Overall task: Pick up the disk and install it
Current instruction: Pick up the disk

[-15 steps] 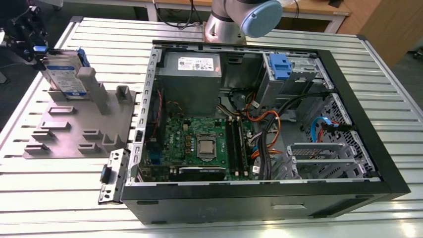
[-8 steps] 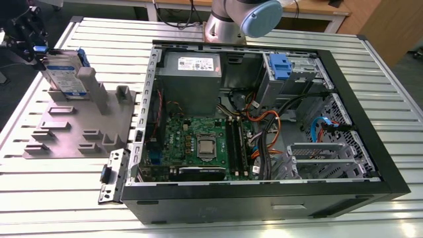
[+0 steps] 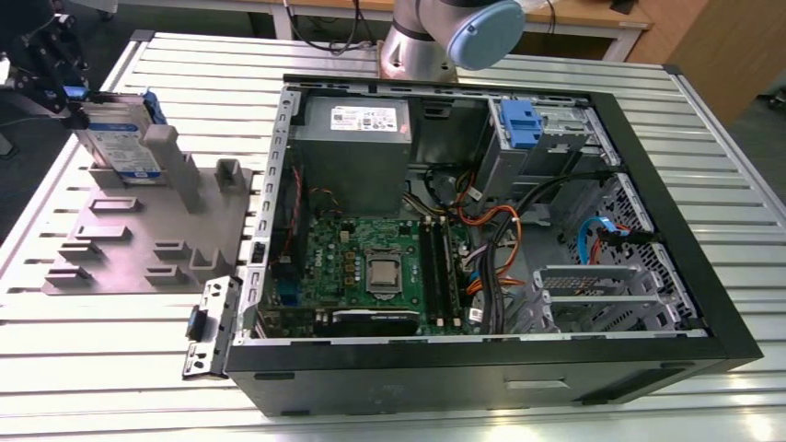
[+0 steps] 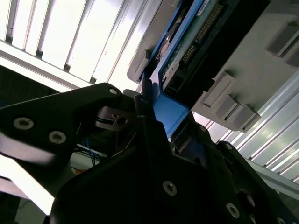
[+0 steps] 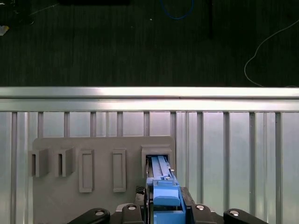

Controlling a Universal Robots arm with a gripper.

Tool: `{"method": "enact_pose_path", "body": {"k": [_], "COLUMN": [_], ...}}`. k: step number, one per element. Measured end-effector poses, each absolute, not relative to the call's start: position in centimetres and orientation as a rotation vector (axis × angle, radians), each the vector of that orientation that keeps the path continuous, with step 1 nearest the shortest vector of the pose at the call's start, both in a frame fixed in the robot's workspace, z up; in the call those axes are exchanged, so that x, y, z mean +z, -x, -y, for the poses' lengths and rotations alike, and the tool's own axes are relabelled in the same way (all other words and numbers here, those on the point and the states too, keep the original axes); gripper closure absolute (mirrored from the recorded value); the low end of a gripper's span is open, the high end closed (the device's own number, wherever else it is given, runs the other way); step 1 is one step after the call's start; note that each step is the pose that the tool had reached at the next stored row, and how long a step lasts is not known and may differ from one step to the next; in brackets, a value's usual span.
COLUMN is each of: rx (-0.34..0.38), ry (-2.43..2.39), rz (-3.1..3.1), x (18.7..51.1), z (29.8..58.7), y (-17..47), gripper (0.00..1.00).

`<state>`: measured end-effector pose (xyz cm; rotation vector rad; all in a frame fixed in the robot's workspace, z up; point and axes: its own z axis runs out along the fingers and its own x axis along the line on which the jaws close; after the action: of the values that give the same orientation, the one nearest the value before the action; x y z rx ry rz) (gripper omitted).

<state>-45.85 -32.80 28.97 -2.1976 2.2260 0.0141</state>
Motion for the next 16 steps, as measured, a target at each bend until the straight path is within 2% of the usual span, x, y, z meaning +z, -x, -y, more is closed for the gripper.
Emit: {"method": "enact_pose_path", "body": {"k": [12,13,16], "rx": [0.014,0.014,0.014], "ry": [2.197,2.197,2.198], "rz": [-2.226,-2.226,-2.226], "x": [28.93,28.92,28.92], "z": [32.72,32.69,32.59], "y": [45.85,45.85,45.85], "gripper": [0.59,0.53,0.53]}}
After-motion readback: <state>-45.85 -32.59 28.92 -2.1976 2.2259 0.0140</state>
